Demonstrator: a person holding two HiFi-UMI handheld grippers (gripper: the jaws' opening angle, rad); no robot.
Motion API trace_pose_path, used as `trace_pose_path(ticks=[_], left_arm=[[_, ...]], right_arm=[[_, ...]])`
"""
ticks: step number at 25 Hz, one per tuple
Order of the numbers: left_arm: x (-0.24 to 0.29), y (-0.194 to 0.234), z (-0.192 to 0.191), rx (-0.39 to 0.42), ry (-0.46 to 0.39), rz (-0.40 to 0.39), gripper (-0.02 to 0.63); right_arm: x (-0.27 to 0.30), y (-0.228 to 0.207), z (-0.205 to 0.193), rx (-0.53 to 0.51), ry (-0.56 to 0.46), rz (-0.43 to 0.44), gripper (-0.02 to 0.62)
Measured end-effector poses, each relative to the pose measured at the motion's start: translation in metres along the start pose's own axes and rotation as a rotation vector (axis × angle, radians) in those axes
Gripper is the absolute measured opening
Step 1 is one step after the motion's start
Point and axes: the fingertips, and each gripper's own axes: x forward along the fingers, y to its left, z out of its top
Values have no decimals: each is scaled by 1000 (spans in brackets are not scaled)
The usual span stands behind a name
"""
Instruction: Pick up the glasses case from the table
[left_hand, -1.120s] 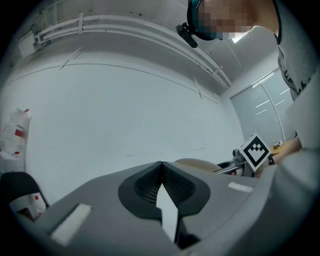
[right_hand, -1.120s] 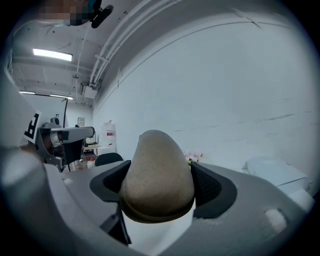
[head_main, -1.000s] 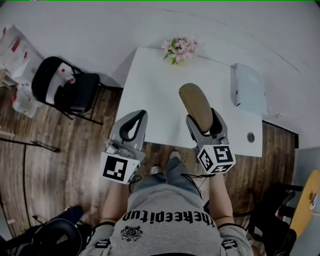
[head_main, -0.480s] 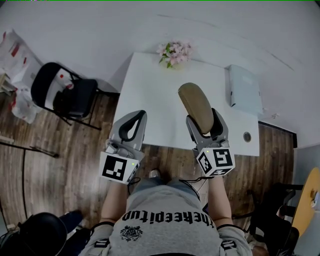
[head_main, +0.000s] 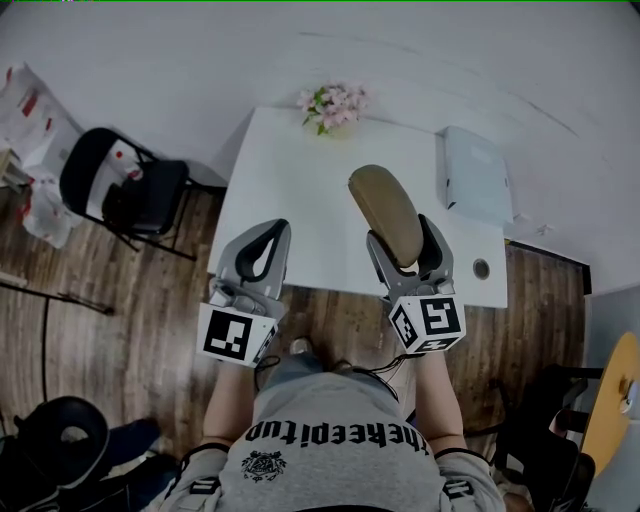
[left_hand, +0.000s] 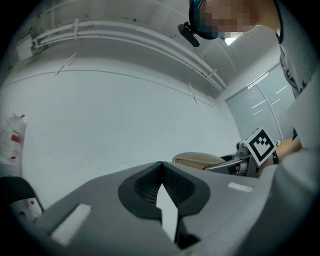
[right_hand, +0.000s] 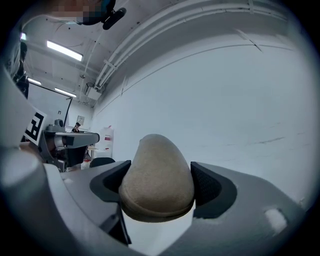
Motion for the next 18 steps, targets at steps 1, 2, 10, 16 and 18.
trace_pose_path(ticks=[1, 2, 10, 16, 18], left_arm=[[0, -3, 0, 3, 6, 4, 14], [0, -5, 0, 7, 11, 7, 15], [-3, -18, 4, 10, 15, 44, 14], [-8, -31, 4, 11, 20, 53, 14], [-11, -37, 3, 10, 24, 55, 14]], right_arm=[[-3, -3, 1, -1, -3, -1, 371], [-7, -5, 3, -1, -6, -3, 371], [-31, -20, 9, -16, -22, -13, 371], [-49, -26, 11, -16, -36, -24, 371], [-56, -28, 12, -16, -39, -28, 371]])
